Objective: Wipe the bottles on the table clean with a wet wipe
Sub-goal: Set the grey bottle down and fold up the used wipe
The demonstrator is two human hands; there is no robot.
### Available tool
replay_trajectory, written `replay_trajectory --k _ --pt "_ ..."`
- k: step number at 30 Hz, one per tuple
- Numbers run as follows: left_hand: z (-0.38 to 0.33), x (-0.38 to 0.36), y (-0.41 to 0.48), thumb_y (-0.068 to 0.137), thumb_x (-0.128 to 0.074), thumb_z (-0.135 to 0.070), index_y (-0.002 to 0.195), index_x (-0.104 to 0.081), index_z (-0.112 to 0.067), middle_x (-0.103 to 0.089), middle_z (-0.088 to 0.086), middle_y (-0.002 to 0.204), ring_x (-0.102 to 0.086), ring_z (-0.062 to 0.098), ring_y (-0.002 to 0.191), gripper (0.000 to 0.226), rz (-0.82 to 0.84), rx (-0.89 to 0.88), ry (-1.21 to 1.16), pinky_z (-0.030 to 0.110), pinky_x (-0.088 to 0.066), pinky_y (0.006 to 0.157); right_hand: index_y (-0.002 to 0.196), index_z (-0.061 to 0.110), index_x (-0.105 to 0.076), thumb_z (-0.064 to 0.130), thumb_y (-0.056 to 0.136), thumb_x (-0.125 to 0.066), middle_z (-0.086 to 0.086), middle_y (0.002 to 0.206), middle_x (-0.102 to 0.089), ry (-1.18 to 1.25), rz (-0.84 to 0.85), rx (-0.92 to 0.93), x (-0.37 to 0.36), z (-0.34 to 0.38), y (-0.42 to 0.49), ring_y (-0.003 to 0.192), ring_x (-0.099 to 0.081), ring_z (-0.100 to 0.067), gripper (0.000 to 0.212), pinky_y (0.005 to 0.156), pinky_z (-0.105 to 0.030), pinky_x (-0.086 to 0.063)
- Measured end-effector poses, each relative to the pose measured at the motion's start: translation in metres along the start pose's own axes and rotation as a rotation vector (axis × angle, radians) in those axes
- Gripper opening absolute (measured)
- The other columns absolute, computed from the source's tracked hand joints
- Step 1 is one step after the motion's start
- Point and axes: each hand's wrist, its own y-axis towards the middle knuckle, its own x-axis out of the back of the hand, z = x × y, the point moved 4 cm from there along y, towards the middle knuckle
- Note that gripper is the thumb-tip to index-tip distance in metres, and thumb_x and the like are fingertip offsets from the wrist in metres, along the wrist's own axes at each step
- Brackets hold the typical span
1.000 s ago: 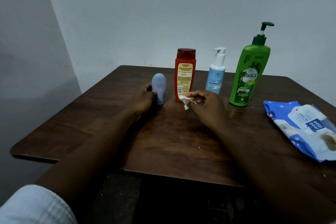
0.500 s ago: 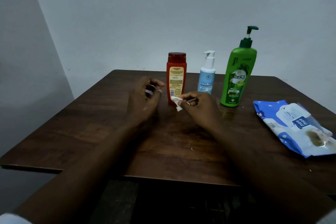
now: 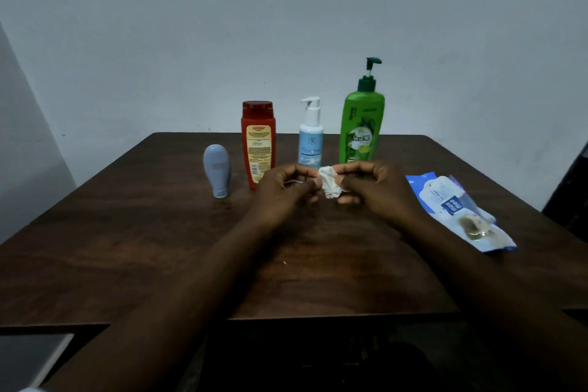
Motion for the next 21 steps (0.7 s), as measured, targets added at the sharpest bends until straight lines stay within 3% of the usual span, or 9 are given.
replay_trajectory --k 3,6,8,10,14,16,21 --pt "0.003 -0.02 0.001 0.092 -0.066 -0.001 0.1 -0.071 -0.004 -0.074 0.012 0.093 -0.073 0.018 0.082 0.01 -0.003 0.051 -0.045 0.033 -0.063 0.075 0.088 0.02 -0.075 0.004 0.087 -0.074 -0.01 0.092 -0.077 0.01 -0.023 -0.047 0.011 -0.01 -0.012 0.073 -0.074 -0.014 0.016 0.062 -0.021 -0.06" --pt "0.006 -0.032 0.002 0.092 -0.066 -0.001 0.1 -0.071 -0.004 -0.075 0.009 0.086 -0.072 0.016 0.076 0.01 0.01 0.047 -0.006 0.028 -0.06 0.066 0.085 0.021 -0.074 0.008 0.082 -0.079 -0.004 0.081 -0.078 -0.04 -0.043 -0.063 0.018 -0.017 -0.022 0.069 -0.073 -0.01 0.014 0.062 -0.02 -0.06" --pt "0.008 -0.034 0.002 0.09 -0.068 -0.002 0.101 -0.072 -0.005 -0.076 0.012 0.091 -0.073 0.024 0.08 0.012 0.016 0.021 0.091 0.033 -0.062 0.073 0.085 0.023 -0.074 0.013 0.081 -0.082 0.007 0.072 -0.075 -0.169 -0.052 -0.041 0.023 -0.021 -0.025 0.062 -0.069 -0.001 0.013 0.057 -0.012 -0.053" --pt "0.008 -0.037 0.001 0.09 -0.069 -0.005 0.1 -0.073 -0.01 -0.077 0.008 0.094 -0.074 0.024 0.088 0.013 0.053 -0.006 0.202 0.036 -0.062 0.082 0.089 0.019 -0.076 0.017 0.08 -0.083 0.006 0.072 -0.075 -0.261 -0.086 -0.032 0.03 -0.022 -0.026 0.058 -0.067 0.0 0.011 0.057 -0.011 -0.049" --pt "0.008 -0.034 -0.001 0.092 -0.069 -0.014 0.101 -0.073 -0.019 -0.074 -0.004 0.095 -0.069 0.008 0.09 0.011 0.097 -0.043 0.401 0.021 -0.056 0.081 0.09 0.018 -0.079 0.026 0.081 -0.082 0.004 0.066 -0.072 -0.484 -0.168 0.079 0.047 -0.016 -0.021 0.052 -0.058 0.005 0.012 0.053 -0.005 -0.041" --pt "0.009 -0.028 -0.002 0.093 -0.069 -0.016 0.104 -0.072 -0.02 -0.073 -0.006 0.097 -0.067 0.006 0.091 0.012 0.11 -0.033 0.462 0.015 -0.051 0.077 0.085 0.024 -0.079 0.035 0.08 -0.081 0.006 0.065 -0.072 -0.599 -0.191 0.118 0.055 -0.011 -0.02 0.055 -0.06 0.004 0.013 0.055 -0.008 -0.041" --pt "0.013 -0.008 -0.002 0.092 -0.07 -0.019 0.104 -0.07 -0.023 -0.07 -0.006 0.098 -0.067 0.008 0.09 0.013 0.073 -0.007 0.539 0.023 -0.055 0.079 0.09 0.02 -0.08 0.037 0.078 -0.082 0.006 0.078 -0.072 -0.837 -0.119 0.067 0.061 -0.017 -0.015 0.072 -0.062 -0.003 0.021 0.067 -0.021 -0.044"
